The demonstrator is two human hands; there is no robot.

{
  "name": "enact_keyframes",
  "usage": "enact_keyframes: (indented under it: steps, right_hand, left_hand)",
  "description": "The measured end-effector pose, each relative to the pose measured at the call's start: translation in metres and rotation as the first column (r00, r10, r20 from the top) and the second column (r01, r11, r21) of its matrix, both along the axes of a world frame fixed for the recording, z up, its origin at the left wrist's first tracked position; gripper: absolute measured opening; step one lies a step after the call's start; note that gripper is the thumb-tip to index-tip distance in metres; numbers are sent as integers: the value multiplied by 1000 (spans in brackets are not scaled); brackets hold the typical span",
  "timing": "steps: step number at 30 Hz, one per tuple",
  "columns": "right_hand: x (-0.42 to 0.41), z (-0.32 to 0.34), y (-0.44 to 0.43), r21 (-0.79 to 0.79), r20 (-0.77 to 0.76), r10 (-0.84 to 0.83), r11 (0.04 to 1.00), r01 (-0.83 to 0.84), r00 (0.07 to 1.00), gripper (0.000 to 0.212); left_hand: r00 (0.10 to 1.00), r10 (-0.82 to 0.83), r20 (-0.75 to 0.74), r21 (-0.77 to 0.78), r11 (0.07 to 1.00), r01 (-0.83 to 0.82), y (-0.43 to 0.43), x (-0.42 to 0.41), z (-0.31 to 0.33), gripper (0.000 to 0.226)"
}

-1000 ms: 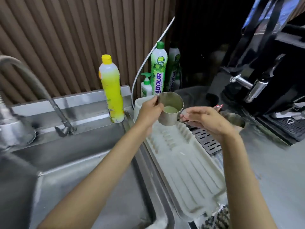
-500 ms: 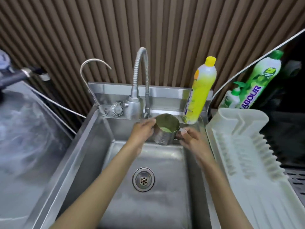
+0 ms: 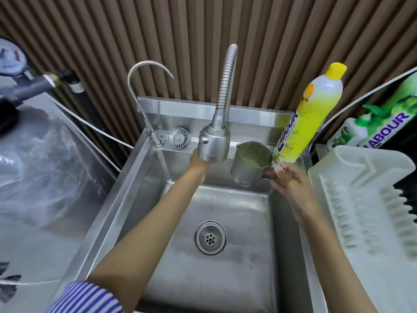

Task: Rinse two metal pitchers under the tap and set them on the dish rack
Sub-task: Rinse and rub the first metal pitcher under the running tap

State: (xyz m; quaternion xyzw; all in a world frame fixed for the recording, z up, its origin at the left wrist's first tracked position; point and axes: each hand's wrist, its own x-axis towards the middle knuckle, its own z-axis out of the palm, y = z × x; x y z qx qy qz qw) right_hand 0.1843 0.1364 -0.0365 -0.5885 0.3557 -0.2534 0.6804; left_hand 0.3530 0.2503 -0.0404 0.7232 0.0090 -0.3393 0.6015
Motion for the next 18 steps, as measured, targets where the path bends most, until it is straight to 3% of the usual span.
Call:
enact_keyframes:
  steps: [4, 9, 11, 14, 18]
  right_hand:
    - [0, 2, 4, -5, 2, 7, 1000, -7, 1000, 11]
    - [3, 6, 17, 17, 24, 13, 1000, -13, 1000, 20]
    - [5, 5, 19, 15, 12, 26, 1000, -26, 1000, 18]
    - [10, 0, 22, 10, 4, 28, 1000, -28, 1000, 16]
    - [14, -10, 25, -22, -23, 47, 999, -48, 999, 10]
  left_hand:
    - [996, -86, 16, -71, 994, 87, 1, -3, 11, 26]
    - [988, -133, 73, -50, 989, 137, 5, -4, 13, 32]
    - [985, -151, 83, -20, 988, 153, 6, -2, 11, 9]
    - [980, -184, 81, 16, 983, 183, 7, 0, 10, 10]
    - [982, -154, 107, 17, 988, 153, 5, 5, 3, 29]
